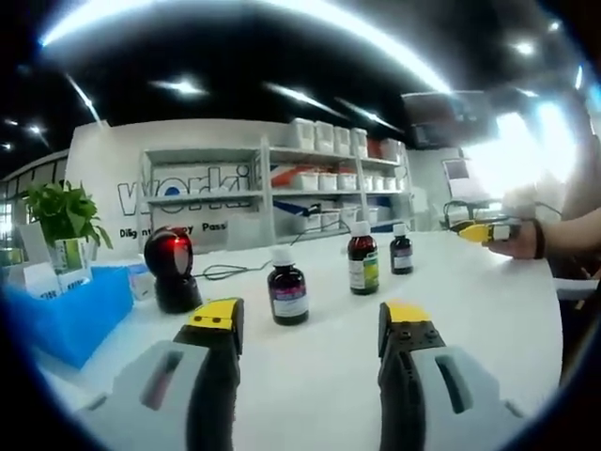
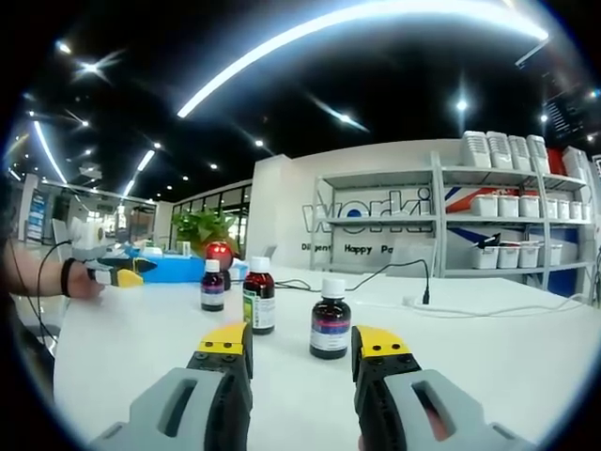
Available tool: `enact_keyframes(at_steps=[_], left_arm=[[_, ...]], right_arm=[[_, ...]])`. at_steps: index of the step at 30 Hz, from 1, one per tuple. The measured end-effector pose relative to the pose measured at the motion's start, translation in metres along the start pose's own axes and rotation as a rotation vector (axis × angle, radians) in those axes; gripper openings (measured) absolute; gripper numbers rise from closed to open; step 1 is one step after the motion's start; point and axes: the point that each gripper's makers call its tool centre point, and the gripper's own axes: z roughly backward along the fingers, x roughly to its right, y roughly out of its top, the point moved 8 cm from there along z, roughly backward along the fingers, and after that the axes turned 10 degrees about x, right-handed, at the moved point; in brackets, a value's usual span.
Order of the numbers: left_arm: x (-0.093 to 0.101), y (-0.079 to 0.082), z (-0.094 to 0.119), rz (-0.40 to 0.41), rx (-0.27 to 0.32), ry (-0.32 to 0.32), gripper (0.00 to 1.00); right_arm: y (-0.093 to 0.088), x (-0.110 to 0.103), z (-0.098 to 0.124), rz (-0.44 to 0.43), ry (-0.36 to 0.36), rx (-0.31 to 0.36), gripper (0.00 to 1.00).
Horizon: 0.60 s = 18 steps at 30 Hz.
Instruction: Rotate the medicine bottle to make it face forward pick up the medicine bottle inspect the drug traceability code place the medicine on the table
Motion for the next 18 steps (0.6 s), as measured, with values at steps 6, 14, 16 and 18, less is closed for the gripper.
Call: enact_keyframes(at_steps=[6,14,16,18], left_arm=[[-0.0011,-0.0004,0.0000,0.005,-0.001,0.001,0.51],[-0.0024,-0.0002,0.0002,0.008,0.002,0.004,0.51],[-0.0022,-0.0002,0.0002,0.007,0.002,0.003,0.51],[-0.0022,-0.0004,0.0002,0.007,0.001,0.003,0.51]], right_arm=[[-0.0002,-0.0006,-0.0003,0.001,0.000,-0.001,0.37],[-0.0010,-0.0009,-0.0007,0.009,-0.001,-0.008,0.37],[-0.0006,-0.0008,-0.0006,0.005,-0.002,-0.004,0.37],[-0.0006,-0.0005,-0.0005,0.006,-0.004,-0.005,0.37]])
